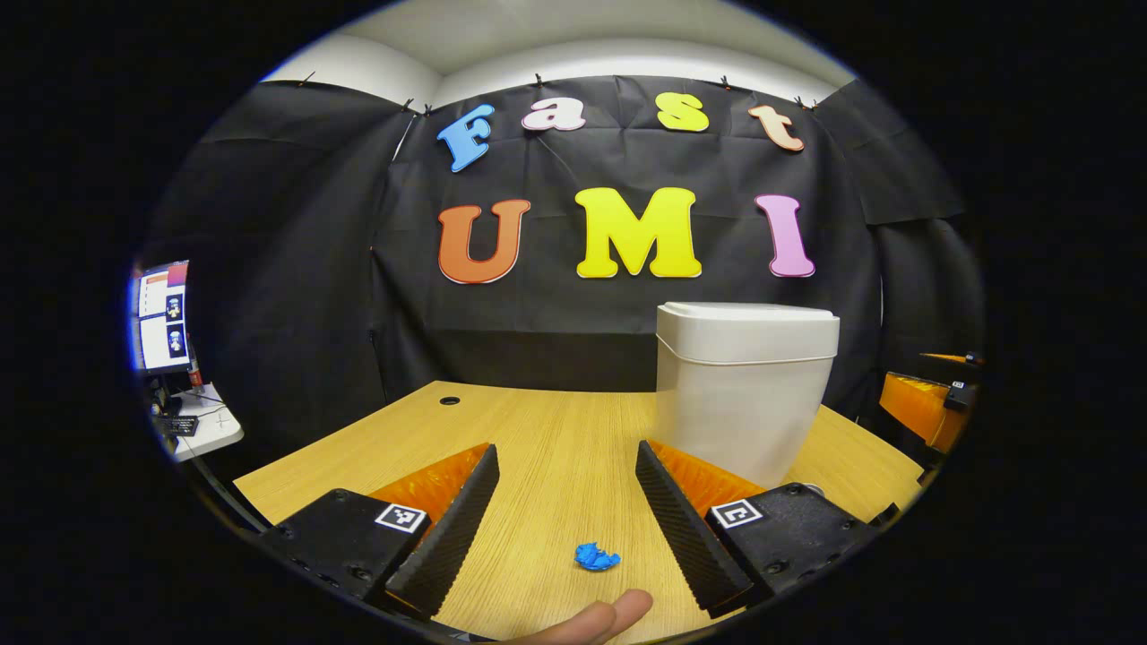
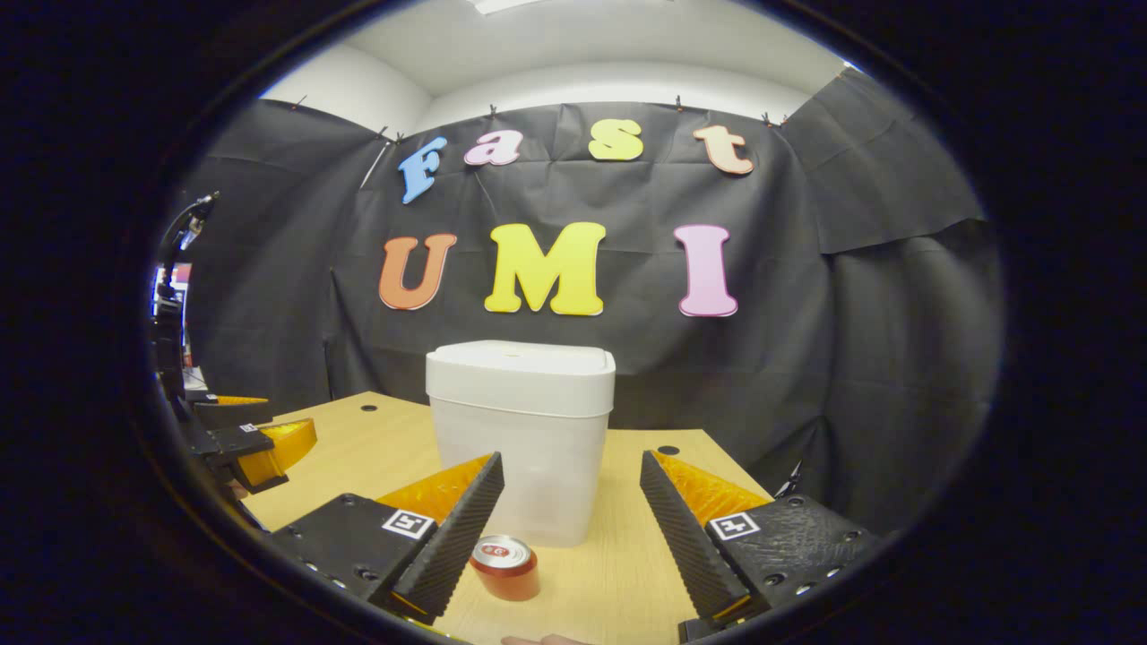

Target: Press the lid of the desktop garbage bin to open it, pick up the crumpled paper on the desktop and throw it into the bin, then pick up the pop can on the desktop and drop it into the bin, and finally close the garbage bin lid.

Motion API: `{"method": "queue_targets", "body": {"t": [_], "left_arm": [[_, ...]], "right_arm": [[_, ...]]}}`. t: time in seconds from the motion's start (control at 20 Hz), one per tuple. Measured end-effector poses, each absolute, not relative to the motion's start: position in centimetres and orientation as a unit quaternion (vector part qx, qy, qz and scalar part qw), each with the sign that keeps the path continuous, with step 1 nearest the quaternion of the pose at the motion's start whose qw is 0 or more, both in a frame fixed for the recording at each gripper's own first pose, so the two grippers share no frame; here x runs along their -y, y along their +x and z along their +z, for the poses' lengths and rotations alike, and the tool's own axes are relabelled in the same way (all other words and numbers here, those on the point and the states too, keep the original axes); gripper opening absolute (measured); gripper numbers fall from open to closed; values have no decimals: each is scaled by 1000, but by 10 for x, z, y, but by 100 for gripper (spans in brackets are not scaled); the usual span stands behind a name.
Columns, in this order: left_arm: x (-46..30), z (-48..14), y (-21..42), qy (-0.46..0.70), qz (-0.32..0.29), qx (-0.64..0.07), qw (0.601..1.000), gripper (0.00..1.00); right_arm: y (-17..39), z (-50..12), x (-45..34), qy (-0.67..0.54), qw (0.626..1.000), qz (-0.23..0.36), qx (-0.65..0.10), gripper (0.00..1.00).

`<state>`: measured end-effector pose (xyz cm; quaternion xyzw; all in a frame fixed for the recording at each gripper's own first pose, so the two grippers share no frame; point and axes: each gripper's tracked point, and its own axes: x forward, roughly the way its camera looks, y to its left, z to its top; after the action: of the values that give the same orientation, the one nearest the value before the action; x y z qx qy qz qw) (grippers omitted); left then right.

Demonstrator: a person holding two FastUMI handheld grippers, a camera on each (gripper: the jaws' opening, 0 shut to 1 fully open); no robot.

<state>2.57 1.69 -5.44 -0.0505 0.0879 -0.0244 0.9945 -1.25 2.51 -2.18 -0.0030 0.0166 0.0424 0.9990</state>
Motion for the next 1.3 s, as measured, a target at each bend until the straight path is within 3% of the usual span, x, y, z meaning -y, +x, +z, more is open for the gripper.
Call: {"method": "queue_targets", "body": {"t": [0.45, 0.6, 0.7, 0.75, 0.85, 0.9, 0.95, 1.05, 1.3], "left_arm": [[-7, -61, 25, -44, -37, -93, 994, 99], [-3, -65, 26, -39, -38, -99, 994, 99], [1, -66, 26, -36, -42, -101, 993, 99], [2, -66, 27, -34, -42, -102, 993, 99], [3, -68, 27, -30, -43, -103, 993, 99], [4, -70, 28, -28, -44, -105, 993, 99], [5, -72, 29, -26, -45, -108, 993, 99], [5, -76, 29, -26, -46, -114, 992, 99], [1, -78, 30, -27, -43, -119, 992, 99]], "right_arm": [[0, -13, -5, 12, 999, 35, -4, 95], [14, -12, -2, 18, 999, 40, -15, 86], [24, -6, 4, 18, 999, 32, -20, 69], [29, -2, 3, 20, 999, 33, -21, 53], [37, 3, -1, 16, 999, 36, -24, 34], [41, 5, 0, 14, 999, 32, -27, 29], [44, 10, -5, 17, 999, 40, -26, 13], [48, 15, -15, 26, 998, 55, -30, 0], [64, 38, -37, 40, 995, 87, -38, 0]]}}
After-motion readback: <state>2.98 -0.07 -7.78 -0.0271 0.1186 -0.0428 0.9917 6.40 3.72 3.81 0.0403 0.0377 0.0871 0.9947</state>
